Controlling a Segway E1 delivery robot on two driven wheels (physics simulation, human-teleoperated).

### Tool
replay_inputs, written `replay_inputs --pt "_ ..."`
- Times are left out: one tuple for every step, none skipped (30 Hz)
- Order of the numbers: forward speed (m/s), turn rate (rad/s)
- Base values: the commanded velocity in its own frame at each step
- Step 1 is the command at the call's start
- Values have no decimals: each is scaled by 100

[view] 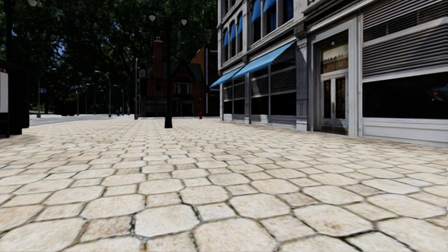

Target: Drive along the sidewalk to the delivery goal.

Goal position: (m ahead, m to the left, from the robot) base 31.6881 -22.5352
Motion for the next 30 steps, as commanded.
replay_inputs --pt "200 0" --pt "200 0" --pt "200 0" --pt "200 0" --pt "200 0" --pt "200 0" --pt "200 0" --pt "200 0" --pt "200 0" --pt "200 0" --pt "200 0" --pt "200 0" --pt "200 0" --pt "200 0" --pt "200 0" --pt "200 0" --pt "200 0" --pt "200 0" --pt "200 0" --pt "200 0" --pt "200 0" --pt "200 0" --pt "200 0" --pt "200 0" --pt "200 0" --pt "200 0" --pt "200 0" --pt "200 2" --pt "200 4" --pt "200 8"
